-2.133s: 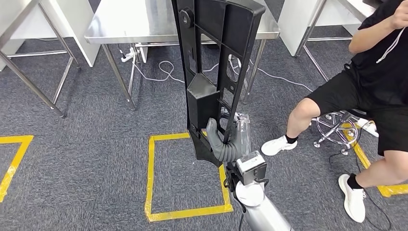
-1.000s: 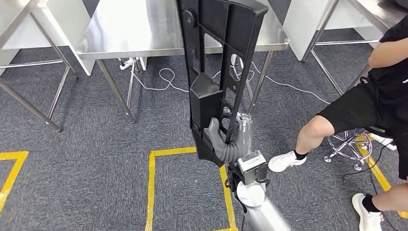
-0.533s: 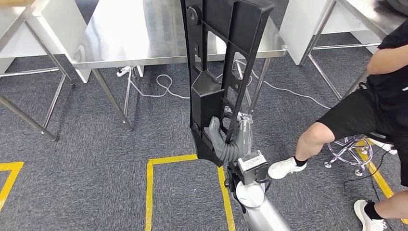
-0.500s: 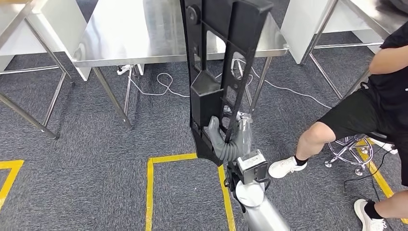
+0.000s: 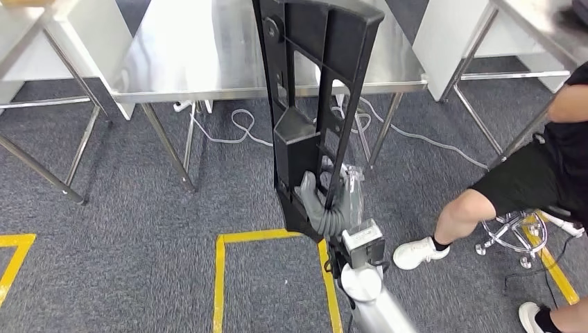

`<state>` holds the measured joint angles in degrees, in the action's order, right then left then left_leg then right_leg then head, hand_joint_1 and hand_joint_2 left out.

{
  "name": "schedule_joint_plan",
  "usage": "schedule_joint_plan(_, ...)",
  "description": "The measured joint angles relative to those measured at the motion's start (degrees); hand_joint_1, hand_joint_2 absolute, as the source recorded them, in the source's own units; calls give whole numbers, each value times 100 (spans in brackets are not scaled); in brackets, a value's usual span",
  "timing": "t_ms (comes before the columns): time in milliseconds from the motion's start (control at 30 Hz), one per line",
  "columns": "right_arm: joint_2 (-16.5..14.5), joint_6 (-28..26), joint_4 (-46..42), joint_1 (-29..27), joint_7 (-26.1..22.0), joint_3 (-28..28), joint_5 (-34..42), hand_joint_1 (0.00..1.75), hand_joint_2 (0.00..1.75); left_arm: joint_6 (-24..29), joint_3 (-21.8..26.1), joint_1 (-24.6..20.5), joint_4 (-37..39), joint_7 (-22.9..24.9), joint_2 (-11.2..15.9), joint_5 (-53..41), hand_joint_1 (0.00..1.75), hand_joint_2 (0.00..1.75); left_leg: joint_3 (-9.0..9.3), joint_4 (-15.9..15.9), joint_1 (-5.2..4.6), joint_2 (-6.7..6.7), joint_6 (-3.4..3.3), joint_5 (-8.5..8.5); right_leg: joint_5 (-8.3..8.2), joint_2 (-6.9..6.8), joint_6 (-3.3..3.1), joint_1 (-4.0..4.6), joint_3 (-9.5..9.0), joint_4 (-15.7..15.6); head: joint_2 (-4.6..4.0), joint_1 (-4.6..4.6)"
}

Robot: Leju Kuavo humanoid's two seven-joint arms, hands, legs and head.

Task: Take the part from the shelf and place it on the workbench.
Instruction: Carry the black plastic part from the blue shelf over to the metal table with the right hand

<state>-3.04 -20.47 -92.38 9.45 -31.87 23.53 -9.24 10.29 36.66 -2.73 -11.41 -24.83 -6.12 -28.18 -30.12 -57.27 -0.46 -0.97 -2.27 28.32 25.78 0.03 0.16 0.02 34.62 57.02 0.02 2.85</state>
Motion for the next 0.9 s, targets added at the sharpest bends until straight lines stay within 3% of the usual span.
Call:
schedule_joint_plan(100,-21,-1,-8,-5,0,-7,-2,175,175,0,0,-3,-2,1,8,-6,0,175,-74,-292,25,28,85,130,-32,11,-127,-67,-184,-48,1,-12)
schedule_joint_plan(133,-32,-1,-9,-1,-1,-9,-2,175,175,0,0,-8,-2,1,10,-8,0,175,-208,-547,45,39,119,258,-19,12,-153,-81,-239,-56,1,-16)
schedule_joint_plan(233,-44,0,-9,-15,-1,-11,-3,175,175,0,0,-5,-2,0,10,-16,0,175,-840,-1492,110,55,222,611,58,18,-181,-75,-297,-53,1,-25)
schedule_joint_plan(267,-44,0,-9,-26,0,-13,-3,175,175,0,0,0,-2,-1,11,-21,0,175,-966,-1575,127,61,242,574,91,24,-170,-75,-324,-52,1,-27)
schedule_joint_plan(300,-44,-1,-9,-34,0,-14,-3,175,175,0,1,3,-2,-1,15,-28,0,175,-981,-1441,141,68,246,413,127,31,-154,-77,-367,-52,1,-27)
schedule_joint_plan(367,-45,-1,-9,-36,0,-18,-3,175,175,0,1,4,-2,-3,24,-44,0,175,-750,-733,154,81,220,-103,211,35,-114,-79,-466,-56,1,-26)
schedule_joint_plan(400,-46,-1,-8,-32,-1,-20,-3,175,175,-1,1,2,-1,-4,28,-50,0,175,-633,-418,140,90,197,-218,250,34,-88,-74,-516,-60,0,-24)
schedule_joint_plan(467,-50,0,-9,-27,2,-22,-4,175,175,-1,-1,-1,1,-8,31,-58,0,175,-516,-112,89,86,110,-230,303,32,-13,-61,-572,-62,0,-25)
schedule_joint_plan(500,-51,0,-11,-28,2,-23,-7,175,175,-1,-1,1,1,-10,31,-60,0,175,-506,-85,62,86,55,-170,305,33,38,-43,-607,-40,0,-27)
schedule_joint_plan(600,-52,2,-27,-22,6,-24,-23,175,175,0,1,5,1,-16,18,-59,0,175,-301,10,65,77,-100,-231,392,33,146,-14,-571,193,0,-25)
schedule_joint_plan(667,-52,4,-34,-4,8,-25,-38,175,175,0,1,-9,0,-19,15,-60,0,175,-202,33,69,77,-148,-214,598,31,142,-32,-225,793,0,-16)
schedule_joint_plan(733,-45,6,-34,-15,9,-26,-46,175,175,0,1,-12,1,-20,15,-61,0,175,-159,33,60,65,-172,-155,820,31,141,-42,287,1511,-1,-13)
schedule_joint_plan(767,-39,6,-34,-28,10,-27,-48,175,175,0,1,-8,1,-20,13,-62,0,175,-126,33,55,57,-173,-119,848,30,168,-43,454,1660,-1,-13)
schedule_joint_plan(800,-33,6,-33,-35,10,-27,-51,175,175,-1,1,-2,2,-20,10,-63,0,175,-79,32,50,48,-168,-79,761,30,217,-42,510,1584,-2,-11)
schedule_joint_plan(833,-30,6,-33,-37,12,-27,-55,175,175,-2,1,1,2,-20,5,-64,0,175,-20,32,47,38,-159,-35,570,29,272,-41,458,1298,-1,-11)
schedule_joint_plan(867,-28,7,-33,-36,12,-27,-60,175,175,-3,1,2,2,-20,1,-65,0,175,42,33,45,29,-145,14,309,26,312,-39,339,880,-1,-10)
schedule_joint_plan(900,-28,7,-32,-37,13,-27,-63,175,175,-3,1,0,2,-20,-4,-66,0,175,107,26,37,20,-123,67,96,17,300,-28,232,493,-1,-11)
